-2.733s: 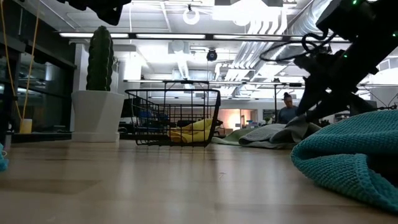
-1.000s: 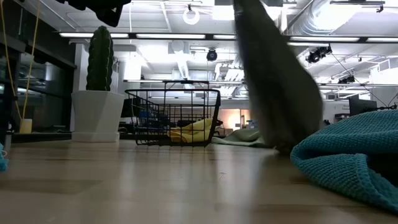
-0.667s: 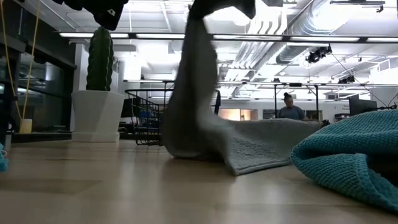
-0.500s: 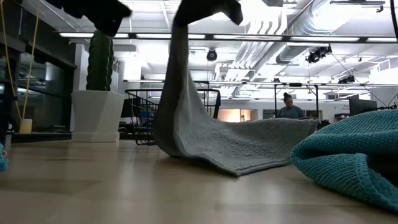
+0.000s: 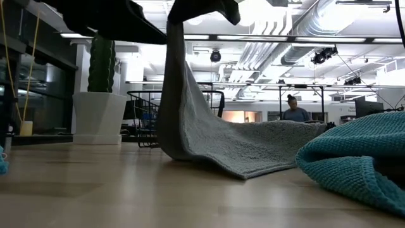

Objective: Fold microfiber towels
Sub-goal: Fold the gray microfiber cloth

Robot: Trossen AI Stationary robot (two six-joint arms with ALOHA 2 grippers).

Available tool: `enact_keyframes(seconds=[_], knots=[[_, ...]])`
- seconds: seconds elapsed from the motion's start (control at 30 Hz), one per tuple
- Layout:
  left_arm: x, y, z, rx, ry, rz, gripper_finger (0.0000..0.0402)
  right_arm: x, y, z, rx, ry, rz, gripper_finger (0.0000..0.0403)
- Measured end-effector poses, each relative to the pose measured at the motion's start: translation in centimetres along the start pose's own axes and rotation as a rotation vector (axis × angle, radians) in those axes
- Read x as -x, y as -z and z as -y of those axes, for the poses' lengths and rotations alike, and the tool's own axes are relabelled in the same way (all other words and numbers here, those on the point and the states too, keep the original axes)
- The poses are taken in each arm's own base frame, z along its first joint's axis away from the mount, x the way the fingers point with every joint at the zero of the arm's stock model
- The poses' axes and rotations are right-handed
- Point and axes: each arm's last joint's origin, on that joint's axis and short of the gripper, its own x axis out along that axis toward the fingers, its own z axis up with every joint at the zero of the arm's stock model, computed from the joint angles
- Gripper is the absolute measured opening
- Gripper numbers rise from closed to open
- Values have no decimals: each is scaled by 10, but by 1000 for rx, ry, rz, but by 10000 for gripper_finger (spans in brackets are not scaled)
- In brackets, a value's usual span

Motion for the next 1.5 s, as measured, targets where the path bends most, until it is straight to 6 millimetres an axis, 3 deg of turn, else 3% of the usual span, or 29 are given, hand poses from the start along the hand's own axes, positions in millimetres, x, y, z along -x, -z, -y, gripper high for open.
enact_keyframes(seconds=[0.2,0.57,0.77,1.0,1.07,1.23,1.5], knots=[[-7,-8,2,14,-27,28,224,-1,-3,0,-6,-25,14,0],[-3,-10,1,0,-119,14,205,-1,-2,1,-1,-20,3,0],[-2,-10,3,-5,-132,11,148,-1,-2,1,-2,-17,1,0],[0,-11,4,-7,-142,11,22,-1,-2,1,-7,-17,2,0],[0,-11,4,-7,-141,11,8,-1,-1,1,1,-15,0,3],[5,-10,3,-6,-124,-13,3,1,4,5,42,21,-60,33],[18,-9,-4,94,-22,-132,1,2,30,12,60,106,-221,130]])
